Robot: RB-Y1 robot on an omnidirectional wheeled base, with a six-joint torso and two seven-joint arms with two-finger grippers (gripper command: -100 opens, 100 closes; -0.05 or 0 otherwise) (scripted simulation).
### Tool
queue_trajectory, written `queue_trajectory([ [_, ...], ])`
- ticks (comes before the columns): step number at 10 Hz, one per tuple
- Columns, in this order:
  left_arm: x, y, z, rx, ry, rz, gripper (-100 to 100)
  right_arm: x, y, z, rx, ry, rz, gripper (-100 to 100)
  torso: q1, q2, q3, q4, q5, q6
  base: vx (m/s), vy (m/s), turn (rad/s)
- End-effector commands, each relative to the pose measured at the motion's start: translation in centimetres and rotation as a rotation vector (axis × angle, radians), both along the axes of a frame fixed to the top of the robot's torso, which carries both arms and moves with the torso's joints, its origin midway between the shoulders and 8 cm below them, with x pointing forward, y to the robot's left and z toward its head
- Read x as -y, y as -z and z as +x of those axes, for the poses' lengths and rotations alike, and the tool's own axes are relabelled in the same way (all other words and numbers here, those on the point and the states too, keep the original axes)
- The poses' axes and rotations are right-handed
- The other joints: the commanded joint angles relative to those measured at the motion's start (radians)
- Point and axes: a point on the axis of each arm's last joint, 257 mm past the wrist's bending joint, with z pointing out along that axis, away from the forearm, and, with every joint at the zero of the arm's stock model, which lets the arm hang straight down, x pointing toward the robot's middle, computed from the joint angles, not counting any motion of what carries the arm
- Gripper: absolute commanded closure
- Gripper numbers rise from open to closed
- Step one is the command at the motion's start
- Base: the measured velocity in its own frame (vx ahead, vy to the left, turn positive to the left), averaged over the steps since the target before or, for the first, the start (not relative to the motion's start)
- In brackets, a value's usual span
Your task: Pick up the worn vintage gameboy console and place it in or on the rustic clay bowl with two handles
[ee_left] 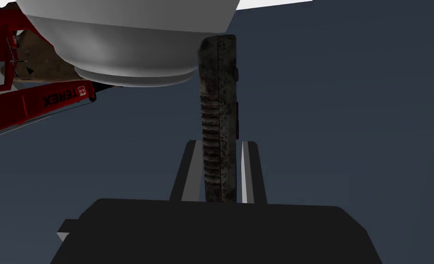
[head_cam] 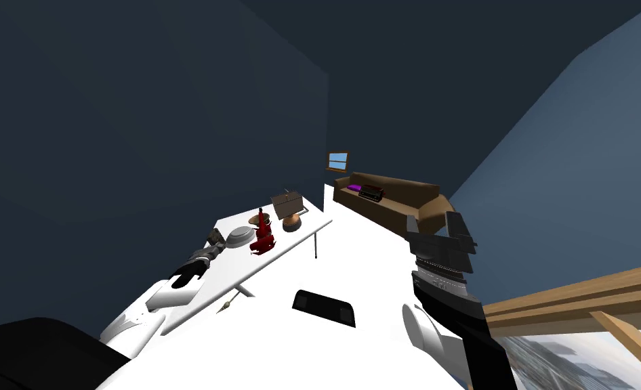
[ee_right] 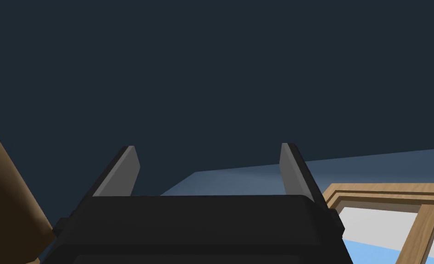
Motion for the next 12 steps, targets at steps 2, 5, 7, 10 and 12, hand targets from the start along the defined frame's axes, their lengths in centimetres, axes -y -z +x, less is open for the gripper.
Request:
queue_trajectory([
  [2,-1.9,-2.1,-0.3,0.006,-0.040,0.013,100,0.0,0.0,0.0,0.000,0.000,0.000,0,0.000,-0.001,0.000,0.000,0.000,0.000,-0.005,-0.015,-0.122],
  [5,-3.7,-3.3,-0.5,0.011,-0.085,0.008,100,0.0,0.0,0.0,0.000,0.000,0.000,0,0.001,-0.004,-0.002,0.000,0.000,0.000,0.023,-0.010,-0.126],
  [7,-4.5,-3.7,-0.7,0.015,-0.111,-0.002,100,0.0,0.0,0.0,0.000,0.000,0.000,0,0.001,-0.005,-0.002,0.000,0.001,0.001,0.046,-0.001,-0.109],
  [10,-5.5,-3.5,-1.1,0.023,-0.170,-0.054,100,0.0,0.0,0.0,0.000,0.000,0.000,0,0.003,-0.014,-0.007,-0.001,0.003,0.006,0.121,0.005,-0.204],
  [12,-5.3,-2.7,-1.3,0.025,-0.192,-0.091,100,0.0,0.0,0.0,0.000,0.000,0.000,0,0.004,-0.018,-0.009,-0.002,0.004,0.006,0.173,0.016,-0.151],
])
